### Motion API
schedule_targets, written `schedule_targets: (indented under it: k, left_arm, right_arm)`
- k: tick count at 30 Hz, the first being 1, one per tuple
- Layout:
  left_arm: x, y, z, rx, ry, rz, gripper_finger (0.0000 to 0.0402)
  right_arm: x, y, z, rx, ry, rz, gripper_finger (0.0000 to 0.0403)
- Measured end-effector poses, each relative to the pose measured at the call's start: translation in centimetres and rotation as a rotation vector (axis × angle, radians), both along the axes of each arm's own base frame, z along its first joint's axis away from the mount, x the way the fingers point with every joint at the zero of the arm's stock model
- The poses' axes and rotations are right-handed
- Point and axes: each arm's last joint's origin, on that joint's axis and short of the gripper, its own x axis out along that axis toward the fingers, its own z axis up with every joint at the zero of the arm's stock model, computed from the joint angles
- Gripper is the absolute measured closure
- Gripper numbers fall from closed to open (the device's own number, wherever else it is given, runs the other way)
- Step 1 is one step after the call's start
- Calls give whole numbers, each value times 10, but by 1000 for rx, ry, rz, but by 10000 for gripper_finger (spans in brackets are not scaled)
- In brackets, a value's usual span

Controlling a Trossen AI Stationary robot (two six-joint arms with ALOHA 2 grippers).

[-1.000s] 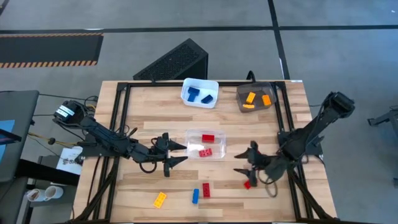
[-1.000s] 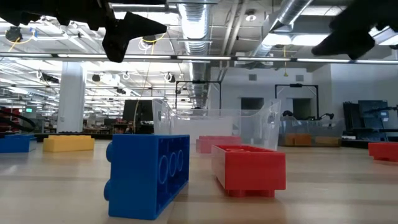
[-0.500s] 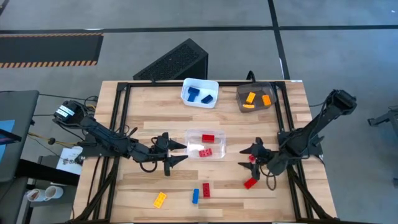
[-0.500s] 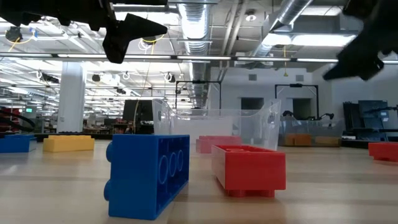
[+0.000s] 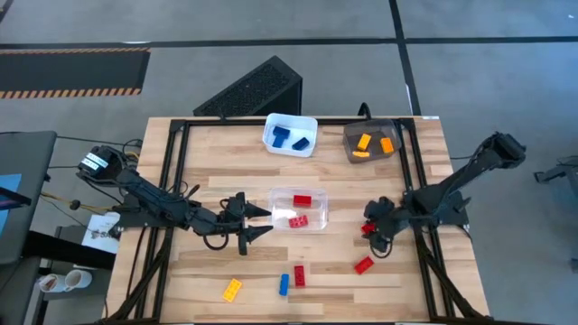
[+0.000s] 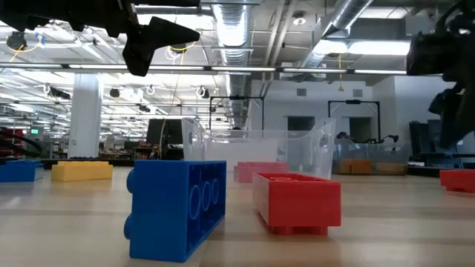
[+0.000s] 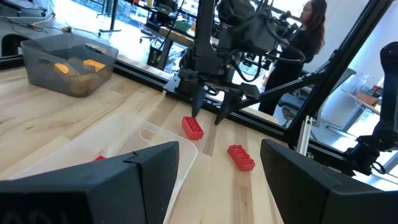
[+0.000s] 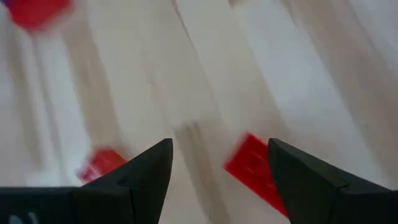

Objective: Sort & place blocks by color
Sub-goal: Put the top right red block into the transparent bin

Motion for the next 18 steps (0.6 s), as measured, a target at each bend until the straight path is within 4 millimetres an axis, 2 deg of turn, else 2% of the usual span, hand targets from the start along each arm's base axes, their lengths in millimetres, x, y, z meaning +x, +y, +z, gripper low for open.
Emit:
schedule_targets:
  k: [6,9,13,18]
  left_arm:
    - [0,0,0,0,0,3,184]
    - [0,0,0,1,0,5,184]
    - [0,0,0,0,1,5,184]
    - [0,0,0,1,4,5,184]
  right_arm:
    - [4,-9,20,-115,120,155,122]
    - [10,-8,29,-204,129,295,122]
    - [15,-6,25,-305,167,467,122]
    - [22,-3,10,-337,257,513,122]
